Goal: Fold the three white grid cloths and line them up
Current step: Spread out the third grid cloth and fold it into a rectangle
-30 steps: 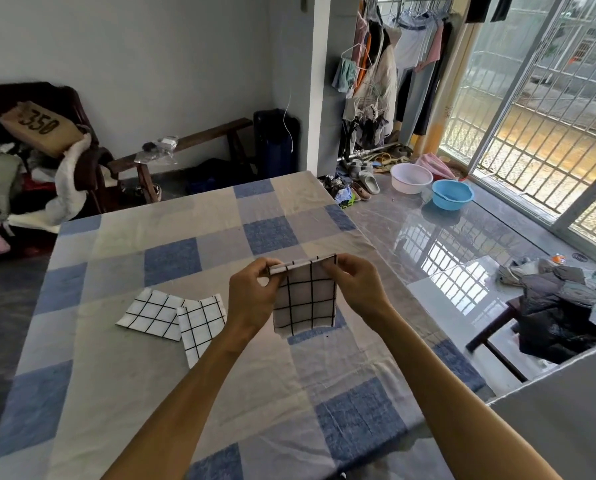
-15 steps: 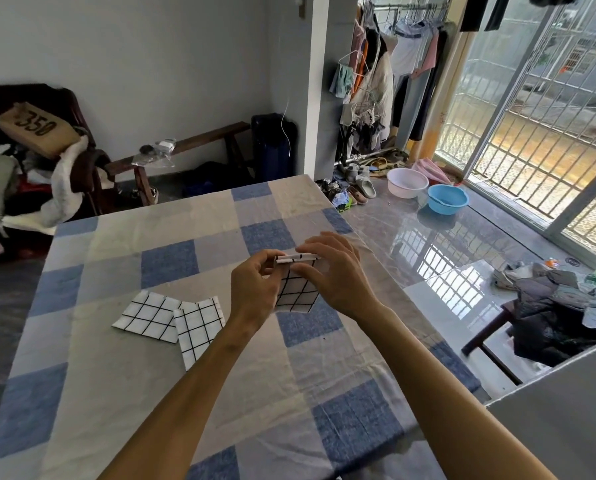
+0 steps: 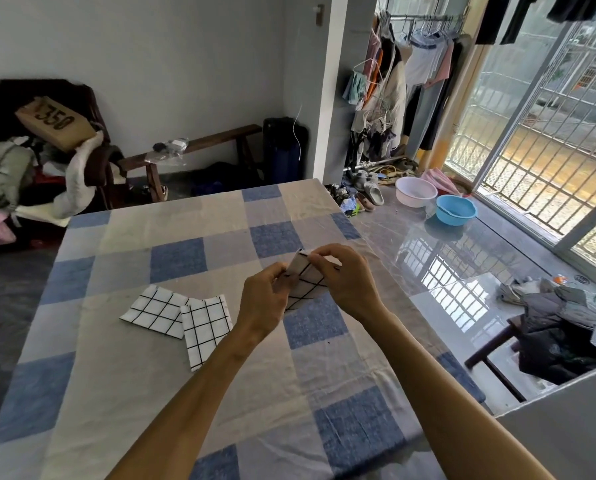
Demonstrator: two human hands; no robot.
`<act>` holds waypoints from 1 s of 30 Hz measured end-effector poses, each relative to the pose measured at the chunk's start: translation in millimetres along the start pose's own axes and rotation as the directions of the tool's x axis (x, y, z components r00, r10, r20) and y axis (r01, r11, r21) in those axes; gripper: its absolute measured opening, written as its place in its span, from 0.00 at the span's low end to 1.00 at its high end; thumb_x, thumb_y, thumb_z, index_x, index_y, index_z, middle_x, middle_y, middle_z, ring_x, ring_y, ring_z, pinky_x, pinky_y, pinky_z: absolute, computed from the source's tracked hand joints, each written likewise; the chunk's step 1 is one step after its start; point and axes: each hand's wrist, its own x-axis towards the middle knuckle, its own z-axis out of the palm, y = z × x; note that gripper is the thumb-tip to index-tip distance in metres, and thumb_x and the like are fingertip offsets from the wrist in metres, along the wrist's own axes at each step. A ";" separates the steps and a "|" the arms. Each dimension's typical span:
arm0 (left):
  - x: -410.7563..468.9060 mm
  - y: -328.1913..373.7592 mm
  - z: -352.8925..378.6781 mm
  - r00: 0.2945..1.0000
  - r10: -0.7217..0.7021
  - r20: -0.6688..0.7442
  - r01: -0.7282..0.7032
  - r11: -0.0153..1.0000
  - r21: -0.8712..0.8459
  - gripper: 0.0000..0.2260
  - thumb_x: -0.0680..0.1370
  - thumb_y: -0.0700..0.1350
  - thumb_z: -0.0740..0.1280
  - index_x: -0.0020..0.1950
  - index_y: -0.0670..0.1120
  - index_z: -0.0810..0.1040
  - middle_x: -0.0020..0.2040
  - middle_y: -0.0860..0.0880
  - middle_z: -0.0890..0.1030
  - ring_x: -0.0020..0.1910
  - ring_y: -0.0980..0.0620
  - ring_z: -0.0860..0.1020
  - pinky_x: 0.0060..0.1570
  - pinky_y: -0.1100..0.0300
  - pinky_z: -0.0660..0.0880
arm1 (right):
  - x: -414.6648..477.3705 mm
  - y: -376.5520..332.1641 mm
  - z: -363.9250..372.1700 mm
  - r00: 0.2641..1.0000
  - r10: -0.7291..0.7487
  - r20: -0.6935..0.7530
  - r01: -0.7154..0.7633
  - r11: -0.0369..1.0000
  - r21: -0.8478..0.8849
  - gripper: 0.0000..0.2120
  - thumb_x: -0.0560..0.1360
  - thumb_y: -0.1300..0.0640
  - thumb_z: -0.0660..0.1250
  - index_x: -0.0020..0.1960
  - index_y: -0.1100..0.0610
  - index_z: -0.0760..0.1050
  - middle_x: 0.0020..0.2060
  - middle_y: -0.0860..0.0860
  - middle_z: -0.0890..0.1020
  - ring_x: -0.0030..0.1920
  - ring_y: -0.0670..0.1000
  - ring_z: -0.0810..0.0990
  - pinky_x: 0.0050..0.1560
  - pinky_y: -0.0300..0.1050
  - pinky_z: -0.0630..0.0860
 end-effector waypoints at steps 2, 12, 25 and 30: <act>-0.6 -0.3 0.6 1.000 0.019 -0.003 -0.019 1.000 0.007 0.03 0.78 0.42 0.66 0.46 0.48 0.80 0.40 0.50 0.81 0.37 0.58 0.75 0.36 0.67 0.70 | -2.0 -1.0 -0.6 1.000 -0.005 0.014 0.005 1.000 -0.017 0.04 0.75 0.55 0.69 0.44 0.56 0.80 0.40 0.44 0.80 0.44 0.41 0.74 0.44 0.36 0.71; -12.5 -9.3 7.0 0.992 0.126 0.027 -0.129 0.976 0.176 0.13 0.81 0.53 0.55 0.43 0.48 0.69 0.34 0.50 0.76 0.31 0.51 0.74 0.29 0.55 0.70 | 0.5 -9.8 -6.0 0.994 0.087 -0.063 -0.082 0.993 0.086 0.05 0.75 0.54 0.69 0.44 0.54 0.82 0.39 0.44 0.83 0.42 0.42 0.80 0.43 0.37 0.75; -24.3 -33.7 7.0 0.998 -0.010 0.061 -0.002 0.981 0.196 0.09 0.81 0.55 0.57 0.48 0.52 0.71 0.40 0.53 0.80 0.38 0.54 0.77 0.34 0.60 0.72 | 1.7 0.0 -11.7 0.987 0.160 -0.031 -0.162 0.986 -0.051 0.05 0.74 0.53 0.70 0.43 0.53 0.84 0.39 0.42 0.82 0.41 0.38 0.77 0.42 0.25 0.67; -17.3 -36.0 8.7 0.989 0.080 0.120 -0.109 0.960 0.257 0.10 0.81 0.50 0.59 0.42 0.49 0.72 0.34 0.48 0.80 0.32 0.45 0.76 0.35 0.57 0.64 | -0.4 -0.3 -11.5 0.978 0.204 -0.032 -0.201 0.977 0.069 0.05 0.75 0.54 0.70 0.44 0.54 0.83 0.36 0.41 0.81 0.40 0.35 0.78 0.41 0.26 0.69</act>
